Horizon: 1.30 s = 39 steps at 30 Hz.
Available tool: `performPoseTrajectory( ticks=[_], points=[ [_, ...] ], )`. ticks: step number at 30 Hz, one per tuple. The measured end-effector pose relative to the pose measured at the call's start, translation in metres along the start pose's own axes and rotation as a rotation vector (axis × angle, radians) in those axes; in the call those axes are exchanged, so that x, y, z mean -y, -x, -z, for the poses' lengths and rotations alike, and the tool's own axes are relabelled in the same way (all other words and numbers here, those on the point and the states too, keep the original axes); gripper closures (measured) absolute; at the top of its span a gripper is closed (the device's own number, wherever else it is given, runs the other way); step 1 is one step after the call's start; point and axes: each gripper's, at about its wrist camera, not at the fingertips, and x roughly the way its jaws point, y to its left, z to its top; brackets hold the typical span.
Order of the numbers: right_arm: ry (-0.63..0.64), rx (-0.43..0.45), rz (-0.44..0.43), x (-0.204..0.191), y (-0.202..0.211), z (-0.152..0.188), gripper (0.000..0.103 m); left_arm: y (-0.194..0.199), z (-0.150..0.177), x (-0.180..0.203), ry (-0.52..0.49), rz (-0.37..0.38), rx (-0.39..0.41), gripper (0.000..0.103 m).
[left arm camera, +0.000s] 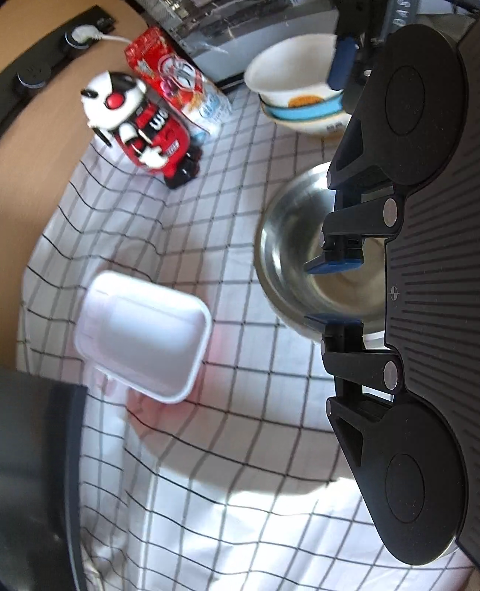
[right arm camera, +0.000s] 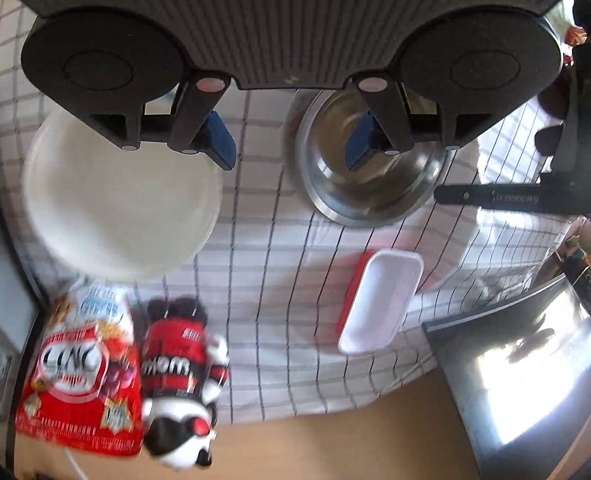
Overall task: Organize plates and bowls
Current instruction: 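Grasp the stainless steel bowl rim with the right gripper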
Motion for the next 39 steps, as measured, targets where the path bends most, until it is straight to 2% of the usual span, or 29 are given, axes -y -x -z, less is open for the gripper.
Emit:
performPoseTrajectory(
  ticks=[3, 7, 9, 15, 23, 26, 31, 39],
  points=[
    [-0.011, -0.040, -0.004, -0.008, -0.008, 0.014, 0.037, -0.009, 0.004, -0.010, 0.015, -0.003, -0.036, 0.078],
    [-0.046, -0.092, 0.015, -0.012, -0.022, 0.027, 0.037, -0.012, 0.008, -0.015, -0.003, -0.077, -0.033, 0.076],
    [-0.077, -0.113, 0.014, -0.012, -0.029, 0.033, 0.037, -0.012, 0.008, -0.016, -0.020, -0.090, -0.029, 0.073],
    [-0.166, -0.174, 0.002, -0.006, -0.053, 0.041, 0.037, -0.018, 0.004, -0.020, -0.014, -0.055, -0.053, 0.073],
    [-0.217, -0.235, -0.064, -0.010, -0.082, 0.049, 0.038, -0.051, 0.007, -0.034, 0.077, 0.035, -0.134, 0.072],
    [-0.181, -0.240, -0.091, -0.017, -0.086, 0.047, 0.042, -0.059, 0.009, -0.030, 0.061, 0.028, -0.148, 0.070],
    [-0.105, -0.229, -0.059, -0.025, -0.091, 0.040, 0.041, -0.068, 0.004, -0.026, 0.055, 0.008, -0.156, 0.068],
    [-0.129, -0.205, -0.026, -0.010, -0.102, 0.017, 0.042, -0.086, -0.016, -0.010, 0.023, 0.000, -0.128, 0.068]
  ],
)
